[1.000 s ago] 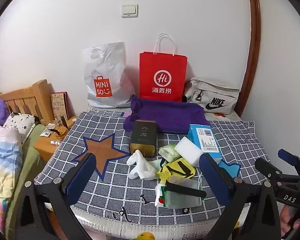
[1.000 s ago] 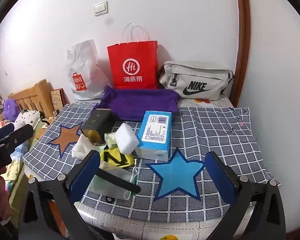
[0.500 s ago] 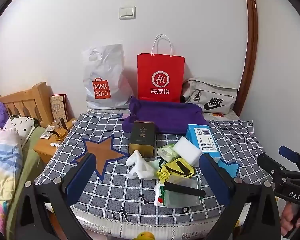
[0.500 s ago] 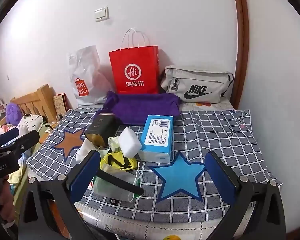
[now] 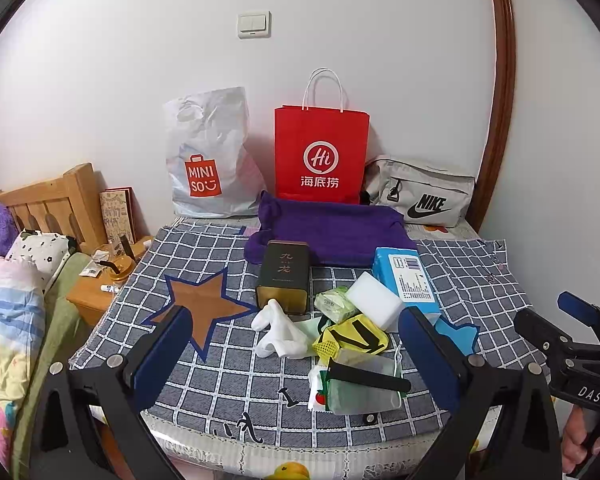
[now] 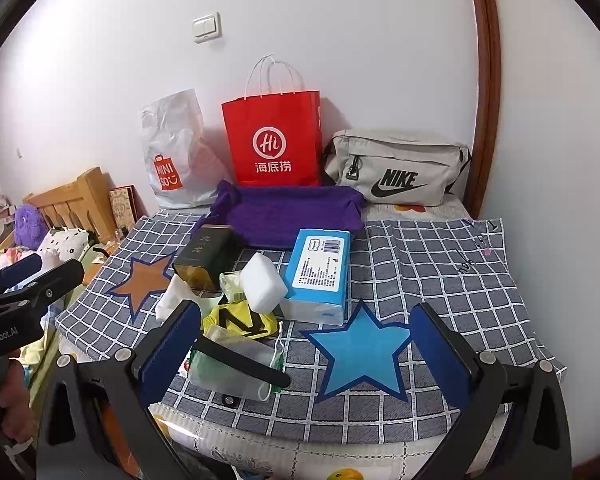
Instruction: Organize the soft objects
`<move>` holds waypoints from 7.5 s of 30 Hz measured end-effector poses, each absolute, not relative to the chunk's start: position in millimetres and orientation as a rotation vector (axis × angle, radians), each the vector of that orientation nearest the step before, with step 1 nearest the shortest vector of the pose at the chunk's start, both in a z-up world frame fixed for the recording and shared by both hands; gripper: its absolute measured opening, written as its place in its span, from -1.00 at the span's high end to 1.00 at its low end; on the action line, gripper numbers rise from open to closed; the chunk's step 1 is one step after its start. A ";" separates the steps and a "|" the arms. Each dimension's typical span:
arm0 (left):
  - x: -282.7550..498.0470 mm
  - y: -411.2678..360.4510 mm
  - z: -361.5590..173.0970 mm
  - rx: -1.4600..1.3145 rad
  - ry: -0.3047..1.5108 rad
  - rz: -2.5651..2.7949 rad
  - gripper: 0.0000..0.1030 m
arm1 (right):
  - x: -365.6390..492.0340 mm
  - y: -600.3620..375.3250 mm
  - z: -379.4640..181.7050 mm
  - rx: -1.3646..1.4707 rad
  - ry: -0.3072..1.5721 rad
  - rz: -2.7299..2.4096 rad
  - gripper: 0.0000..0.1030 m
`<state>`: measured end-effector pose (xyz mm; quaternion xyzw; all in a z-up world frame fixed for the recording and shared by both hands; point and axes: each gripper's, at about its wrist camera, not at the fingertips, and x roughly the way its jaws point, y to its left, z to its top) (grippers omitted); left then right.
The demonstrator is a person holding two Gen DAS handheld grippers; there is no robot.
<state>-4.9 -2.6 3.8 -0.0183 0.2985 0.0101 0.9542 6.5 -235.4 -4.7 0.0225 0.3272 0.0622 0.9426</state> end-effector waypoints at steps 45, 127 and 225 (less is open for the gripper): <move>-10.2 -4.2 7.5 -0.037 0.605 0.022 -1.00 | -0.1 -234.8 1.3 0.051 0.658 0.133 -0.99; 154.1 35.1 -174.8 -0.138 0.992 -0.032 -0.07 | 106.7 -214.8 -143.9 -0.125 0.874 0.421 -0.04; 443.8 18.9 -139.5 -0.083 1.017 -0.119 0.75 | 457.9 -228.6 -176.3 -0.050 1.089 0.322 -0.05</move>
